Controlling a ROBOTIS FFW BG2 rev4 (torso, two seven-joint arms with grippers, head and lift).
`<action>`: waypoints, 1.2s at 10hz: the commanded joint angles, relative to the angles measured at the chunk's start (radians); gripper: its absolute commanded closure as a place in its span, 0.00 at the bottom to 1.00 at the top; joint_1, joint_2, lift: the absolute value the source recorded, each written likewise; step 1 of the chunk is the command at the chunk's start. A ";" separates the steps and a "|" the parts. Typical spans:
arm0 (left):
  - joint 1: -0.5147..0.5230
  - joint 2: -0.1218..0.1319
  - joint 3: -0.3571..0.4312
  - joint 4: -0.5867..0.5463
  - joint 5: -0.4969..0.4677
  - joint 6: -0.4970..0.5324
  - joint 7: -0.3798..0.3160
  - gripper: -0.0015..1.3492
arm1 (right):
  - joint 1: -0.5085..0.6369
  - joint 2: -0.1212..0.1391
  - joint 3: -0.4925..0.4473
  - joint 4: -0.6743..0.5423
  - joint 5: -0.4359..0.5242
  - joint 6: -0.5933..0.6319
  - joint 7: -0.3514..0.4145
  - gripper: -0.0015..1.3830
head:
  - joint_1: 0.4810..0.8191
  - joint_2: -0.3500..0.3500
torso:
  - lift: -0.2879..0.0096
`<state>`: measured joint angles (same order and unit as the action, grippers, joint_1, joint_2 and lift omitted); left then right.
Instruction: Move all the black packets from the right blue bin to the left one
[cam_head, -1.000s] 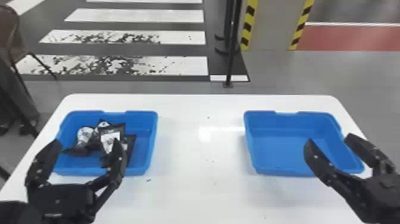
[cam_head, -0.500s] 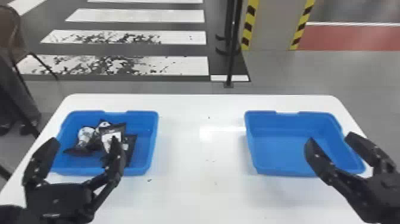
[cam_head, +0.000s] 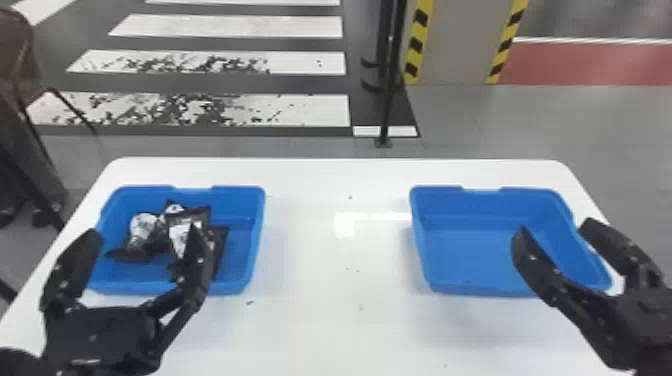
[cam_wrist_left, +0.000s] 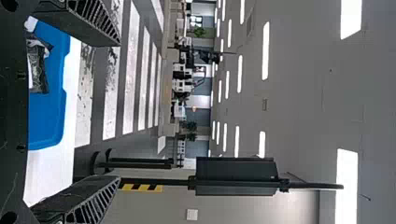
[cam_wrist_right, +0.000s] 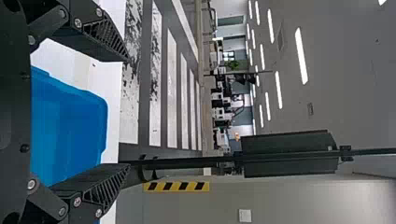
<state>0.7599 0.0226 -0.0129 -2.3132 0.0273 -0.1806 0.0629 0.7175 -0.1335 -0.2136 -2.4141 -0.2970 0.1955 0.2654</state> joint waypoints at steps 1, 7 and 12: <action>-0.002 0.002 -0.005 0.000 0.009 -0.011 0.000 0.00 | -0.006 -0.001 0.004 0.013 -0.002 -0.011 0.000 0.17 | 0.63 0.47 | 0.50; -0.006 0.005 -0.011 0.000 0.017 -0.018 0.000 0.00 | -0.021 -0.012 0.028 0.025 -0.008 -0.026 -0.002 0.17 | 0.63 0.48 | 0.50; -0.019 0.013 -0.019 0.010 0.021 -0.030 0.000 0.01 | -0.033 -0.018 0.048 0.040 -0.018 -0.043 -0.009 0.17 | 0.63 0.49 | 0.50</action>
<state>0.7428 0.0355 -0.0321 -2.3045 0.0475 -0.2087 0.0629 0.6870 -0.1519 -0.1656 -2.3755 -0.3152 0.1530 0.2564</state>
